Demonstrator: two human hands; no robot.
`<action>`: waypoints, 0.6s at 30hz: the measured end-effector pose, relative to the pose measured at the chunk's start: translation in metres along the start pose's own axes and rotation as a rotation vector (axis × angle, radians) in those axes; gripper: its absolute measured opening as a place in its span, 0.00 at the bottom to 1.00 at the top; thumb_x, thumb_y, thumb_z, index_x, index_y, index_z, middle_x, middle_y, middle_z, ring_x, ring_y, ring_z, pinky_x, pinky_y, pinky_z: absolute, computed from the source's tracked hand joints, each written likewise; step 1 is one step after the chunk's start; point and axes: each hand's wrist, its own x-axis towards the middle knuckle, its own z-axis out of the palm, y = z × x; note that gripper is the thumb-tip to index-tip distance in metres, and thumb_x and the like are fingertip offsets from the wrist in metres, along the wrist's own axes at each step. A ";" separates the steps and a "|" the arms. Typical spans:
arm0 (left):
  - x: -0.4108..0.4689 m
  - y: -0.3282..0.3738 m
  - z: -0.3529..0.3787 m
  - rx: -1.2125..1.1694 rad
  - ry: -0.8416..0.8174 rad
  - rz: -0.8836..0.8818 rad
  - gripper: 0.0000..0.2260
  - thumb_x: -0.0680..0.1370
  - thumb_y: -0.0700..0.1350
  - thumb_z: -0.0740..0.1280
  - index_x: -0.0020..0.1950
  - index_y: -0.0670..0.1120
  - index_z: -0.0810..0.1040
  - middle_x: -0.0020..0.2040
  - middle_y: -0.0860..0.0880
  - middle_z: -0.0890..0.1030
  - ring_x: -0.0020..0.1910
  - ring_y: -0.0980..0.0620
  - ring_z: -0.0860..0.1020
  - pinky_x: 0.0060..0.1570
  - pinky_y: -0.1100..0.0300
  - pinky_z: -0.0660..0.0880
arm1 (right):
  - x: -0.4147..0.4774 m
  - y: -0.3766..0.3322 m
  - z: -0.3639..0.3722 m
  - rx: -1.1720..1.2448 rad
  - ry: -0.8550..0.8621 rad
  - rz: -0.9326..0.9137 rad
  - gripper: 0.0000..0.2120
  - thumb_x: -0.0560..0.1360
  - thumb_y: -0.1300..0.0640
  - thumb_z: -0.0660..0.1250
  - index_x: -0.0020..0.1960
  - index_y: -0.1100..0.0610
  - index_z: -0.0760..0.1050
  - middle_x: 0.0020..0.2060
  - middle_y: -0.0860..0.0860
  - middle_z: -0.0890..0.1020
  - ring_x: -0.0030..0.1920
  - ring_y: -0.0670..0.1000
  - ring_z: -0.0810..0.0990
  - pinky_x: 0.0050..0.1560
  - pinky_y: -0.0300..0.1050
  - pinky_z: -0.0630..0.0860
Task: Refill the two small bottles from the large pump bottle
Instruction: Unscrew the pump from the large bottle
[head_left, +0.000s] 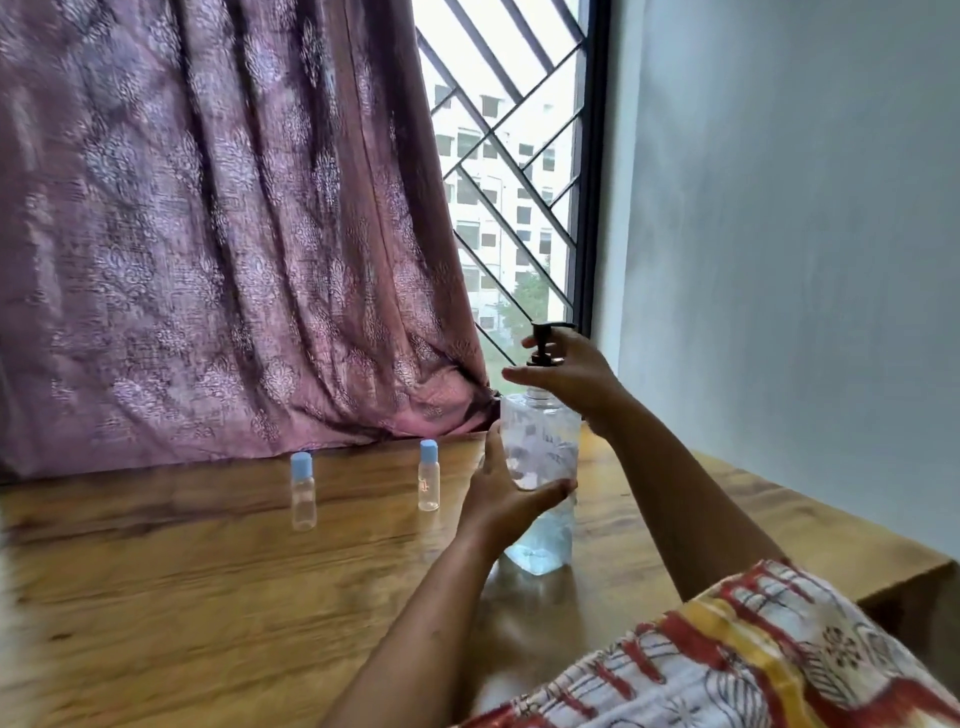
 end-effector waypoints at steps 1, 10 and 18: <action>0.000 -0.001 0.000 -0.007 0.001 -0.001 0.42 0.60 0.58 0.77 0.68 0.61 0.59 0.59 0.57 0.76 0.56 0.56 0.77 0.58 0.56 0.75 | 0.000 0.003 0.000 -0.020 0.061 0.010 0.22 0.63 0.57 0.79 0.53 0.56 0.75 0.46 0.52 0.80 0.44 0.48 0.79 0.46 0.41 0.77; -0.003 -0.004 -0.002 -0.009 0.020 -0.012 0.39 0.58 0.59 0.77 0.57 0.63 0.52 0.61 0.50 0.76 0.57 0.51 0.78 0.57 0.57 0.76 | -0.006 -0.001 -0.016 0.186 -0.184 0.005 0.19 0.73 0.67 0.67 0.61 0.55 0.71 0.52 0.57 0.81 0.49 0.51 0.81 0.48 0.37 0.77; -0.003 -0.005 -0.005 -0.007 0.037 -0.006 0.40 0.56 0.62 0.75 0.59 0.63 0.54 0.61 0.52 0.75 0.58 0.52 0.78 0.61 0.49 0.75 | -0.001 0.000 0.010 -0.329 0.159 -0.078 0.23 0.64 0.46 0.77 0.51 0.59 0.77 0.45 0.51 0.80 0.46 0.50 0.78 0.46 0.43 0.75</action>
